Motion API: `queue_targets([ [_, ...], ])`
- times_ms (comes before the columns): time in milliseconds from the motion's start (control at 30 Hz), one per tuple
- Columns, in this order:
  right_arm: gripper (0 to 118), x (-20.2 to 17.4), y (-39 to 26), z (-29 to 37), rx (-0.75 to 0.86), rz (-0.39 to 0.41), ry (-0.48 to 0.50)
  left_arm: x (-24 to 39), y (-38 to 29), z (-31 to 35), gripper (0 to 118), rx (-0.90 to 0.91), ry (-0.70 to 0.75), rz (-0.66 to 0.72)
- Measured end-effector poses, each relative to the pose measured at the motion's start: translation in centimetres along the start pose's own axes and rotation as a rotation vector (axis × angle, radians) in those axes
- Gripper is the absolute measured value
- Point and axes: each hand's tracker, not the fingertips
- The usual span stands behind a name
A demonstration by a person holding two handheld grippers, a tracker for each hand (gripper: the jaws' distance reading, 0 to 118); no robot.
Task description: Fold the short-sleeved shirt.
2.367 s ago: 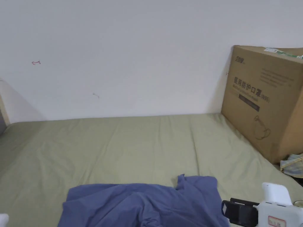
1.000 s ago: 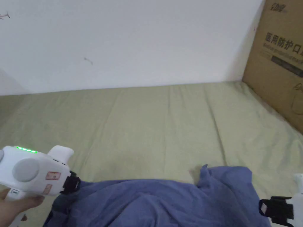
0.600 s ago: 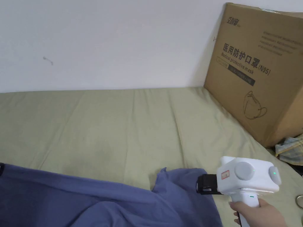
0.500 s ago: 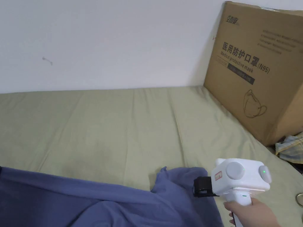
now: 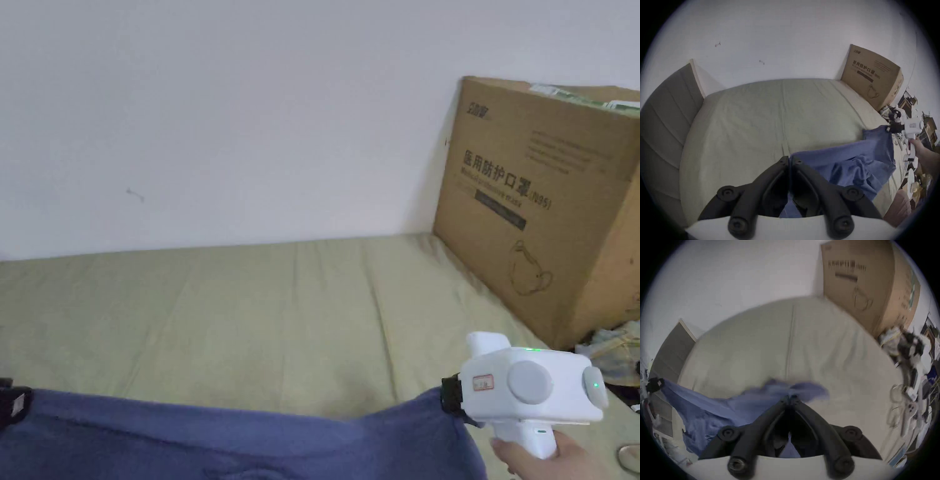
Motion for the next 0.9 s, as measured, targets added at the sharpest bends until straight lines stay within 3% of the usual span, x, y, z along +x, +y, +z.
queue_targets([
  [300,0,-2.2,8.9,15.7,0.241,-0.002,0.075,1.4,4.2,13.6,2,0.169,0.022,0.041],
  [467,0,-5.4,14.7,22.2,0.331,0.057,0.062,0.3,9.1,19.0,2,0.287,0.075,0.02],
  [600,0,-8.2,20.0,26.3,0.432,0.108,0.044,-0.8,13.3,21.4,2,0.348,0.096,0.044],
  [900,0,-12.7,31.5,29.7,0.562,0.143,-0.022,-2.2,21.6,20.5,2,0.479,0.154,0.091],
])
